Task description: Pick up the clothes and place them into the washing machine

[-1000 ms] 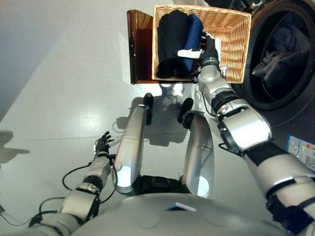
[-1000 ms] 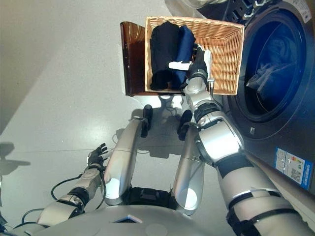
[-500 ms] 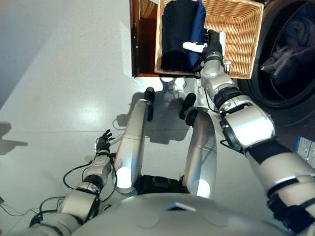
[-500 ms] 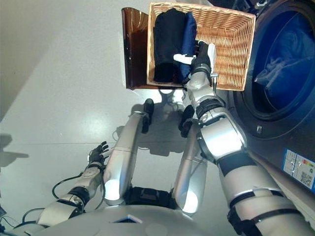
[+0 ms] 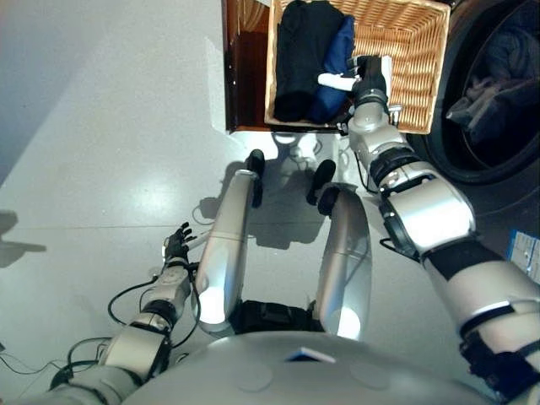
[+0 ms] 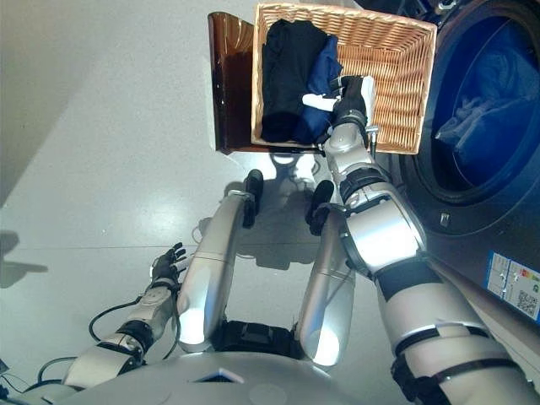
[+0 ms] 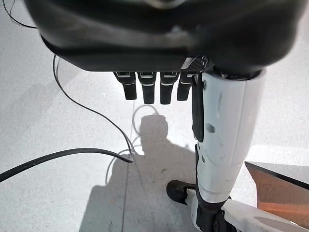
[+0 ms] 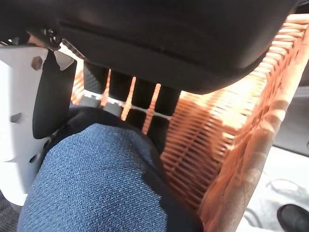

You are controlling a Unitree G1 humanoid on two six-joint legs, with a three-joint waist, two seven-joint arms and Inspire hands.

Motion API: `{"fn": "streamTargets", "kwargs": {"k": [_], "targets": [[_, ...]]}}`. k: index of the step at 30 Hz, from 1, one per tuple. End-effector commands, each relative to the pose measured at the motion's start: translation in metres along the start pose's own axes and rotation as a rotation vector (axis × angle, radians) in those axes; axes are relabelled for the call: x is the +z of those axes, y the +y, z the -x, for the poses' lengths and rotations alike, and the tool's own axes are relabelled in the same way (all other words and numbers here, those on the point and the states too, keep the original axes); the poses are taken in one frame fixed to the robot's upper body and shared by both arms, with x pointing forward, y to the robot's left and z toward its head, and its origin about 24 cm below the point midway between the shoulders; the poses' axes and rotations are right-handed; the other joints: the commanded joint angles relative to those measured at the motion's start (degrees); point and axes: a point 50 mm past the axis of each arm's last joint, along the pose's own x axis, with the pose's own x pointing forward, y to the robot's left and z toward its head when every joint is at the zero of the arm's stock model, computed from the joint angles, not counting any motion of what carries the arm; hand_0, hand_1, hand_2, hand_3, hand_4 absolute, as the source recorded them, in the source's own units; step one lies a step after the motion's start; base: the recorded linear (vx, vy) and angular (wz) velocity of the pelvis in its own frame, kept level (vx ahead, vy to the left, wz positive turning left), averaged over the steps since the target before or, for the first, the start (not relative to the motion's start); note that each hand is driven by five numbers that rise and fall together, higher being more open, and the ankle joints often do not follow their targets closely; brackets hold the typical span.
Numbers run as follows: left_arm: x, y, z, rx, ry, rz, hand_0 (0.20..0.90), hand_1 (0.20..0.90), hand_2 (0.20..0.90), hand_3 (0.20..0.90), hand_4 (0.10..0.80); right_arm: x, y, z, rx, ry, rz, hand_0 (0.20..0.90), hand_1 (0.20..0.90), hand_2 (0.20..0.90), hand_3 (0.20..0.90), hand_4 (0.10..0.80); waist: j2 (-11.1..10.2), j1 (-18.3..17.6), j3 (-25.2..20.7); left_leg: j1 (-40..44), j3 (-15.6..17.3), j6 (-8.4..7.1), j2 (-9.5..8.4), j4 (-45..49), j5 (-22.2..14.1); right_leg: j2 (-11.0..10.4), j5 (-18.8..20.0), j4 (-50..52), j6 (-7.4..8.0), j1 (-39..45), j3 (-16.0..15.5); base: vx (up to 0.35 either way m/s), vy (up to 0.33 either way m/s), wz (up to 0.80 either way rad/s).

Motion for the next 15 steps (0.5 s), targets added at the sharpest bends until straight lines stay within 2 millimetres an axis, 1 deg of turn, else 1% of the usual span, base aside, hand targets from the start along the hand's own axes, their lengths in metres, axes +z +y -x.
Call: {"fn": "streamTargets", "kwargs": {"k": [1,10,15], "targets": [[-0.033,0.027,0.009,0.072,0.083,-0.053,0.9,0.9,0.9,0.9,0.8,0.05,0.001,-0.001,0.008,-0.164,-0.059,0.2,0.2,0.2,0.2,0.3,1.3,0.5,-0.8,0.3,0.4,-1.5,-1.17,0.6,-2.7,-0.6,-3.1,0.2,0.12,2.7,2.3,0.0,0.0,0.0],[-0.033,0.031,0.008,0.088,0.088,-0.049,0.9,0.9,0.9,0.9,0.8,0.044,-0.001,-0.001,0.004,-0.153,-0.109,0.2,0.2,0.2,0.2,0.3,0.7,0.0,-0.8,2.3,0.7,-1.39,-1.11,-1.6,-2.2,-0.5,-2.3,-1.8,0.38,4.5,2.4,0.0,0.0,0.0],[-0.034,0.034,0.008,0.099,0.095,-0.042,0.9,0.9,0.9,0.9,0.8,0.036,-0.007,-0.002,-0.002,-0.146,-0.161,0.2,0.2,0.2,0.2,0.3,0.1,-0.4,-0.8,5.1,1.0,-1.42,-1.1,-4.9,-1.2,-0.5,-1.1,-4.5,0.7,6.9,2.5,0.016,-0.002,-0.02]]}}
